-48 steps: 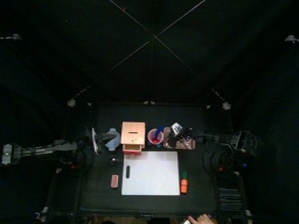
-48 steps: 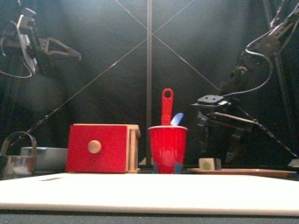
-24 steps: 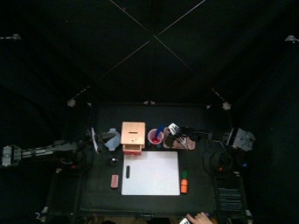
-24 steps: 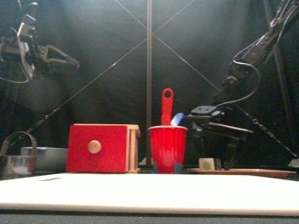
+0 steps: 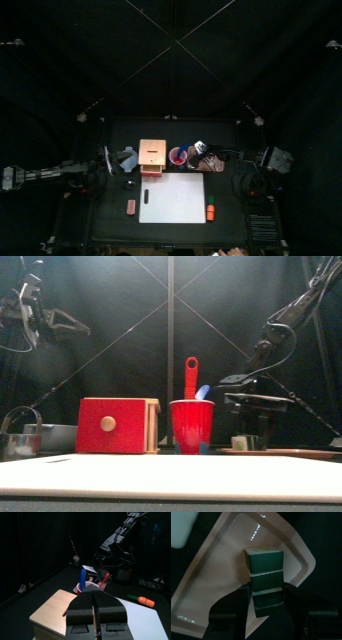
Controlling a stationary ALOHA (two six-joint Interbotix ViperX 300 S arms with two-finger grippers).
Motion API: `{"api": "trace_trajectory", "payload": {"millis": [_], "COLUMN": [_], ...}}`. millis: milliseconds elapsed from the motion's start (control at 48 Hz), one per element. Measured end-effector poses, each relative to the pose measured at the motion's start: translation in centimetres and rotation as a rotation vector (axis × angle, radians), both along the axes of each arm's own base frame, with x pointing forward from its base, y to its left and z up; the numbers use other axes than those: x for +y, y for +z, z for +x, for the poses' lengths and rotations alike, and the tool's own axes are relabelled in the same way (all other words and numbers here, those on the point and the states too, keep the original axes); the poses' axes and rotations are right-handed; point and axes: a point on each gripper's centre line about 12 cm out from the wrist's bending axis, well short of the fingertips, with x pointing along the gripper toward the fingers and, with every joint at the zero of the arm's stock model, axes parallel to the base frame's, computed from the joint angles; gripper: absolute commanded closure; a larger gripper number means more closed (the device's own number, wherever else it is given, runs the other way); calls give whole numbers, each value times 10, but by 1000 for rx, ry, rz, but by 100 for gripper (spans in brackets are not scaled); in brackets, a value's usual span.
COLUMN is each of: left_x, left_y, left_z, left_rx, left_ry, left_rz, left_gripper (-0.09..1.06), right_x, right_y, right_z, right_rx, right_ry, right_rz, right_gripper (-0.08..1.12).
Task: Place sushi on board then cut the sushi with the knife then place the pieces on the plate
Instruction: Place the sushi on the board
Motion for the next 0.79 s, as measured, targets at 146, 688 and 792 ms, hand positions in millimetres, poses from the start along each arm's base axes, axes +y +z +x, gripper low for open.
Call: {"api": "trace_trajectory", "payload": {"millis": [146,688,792], "left_x": [0,4,5], "left_y": [0,0,0], "left_z": [0,-1,-2], "left_rx": [0,4,6], "left_ry": [2,21,30], "left_rz": [0,10,15], "left_gripper": [95,95,95], "right_x": [11,91,124], "right_y": [20,78,75], "right_z": [-12,-27,-17], "right_rx": [-43,-293,-278], "right_ry": [-45,-261,-213], "right_rz": [17,146,188], "right_gripper": [43,43,44]}}
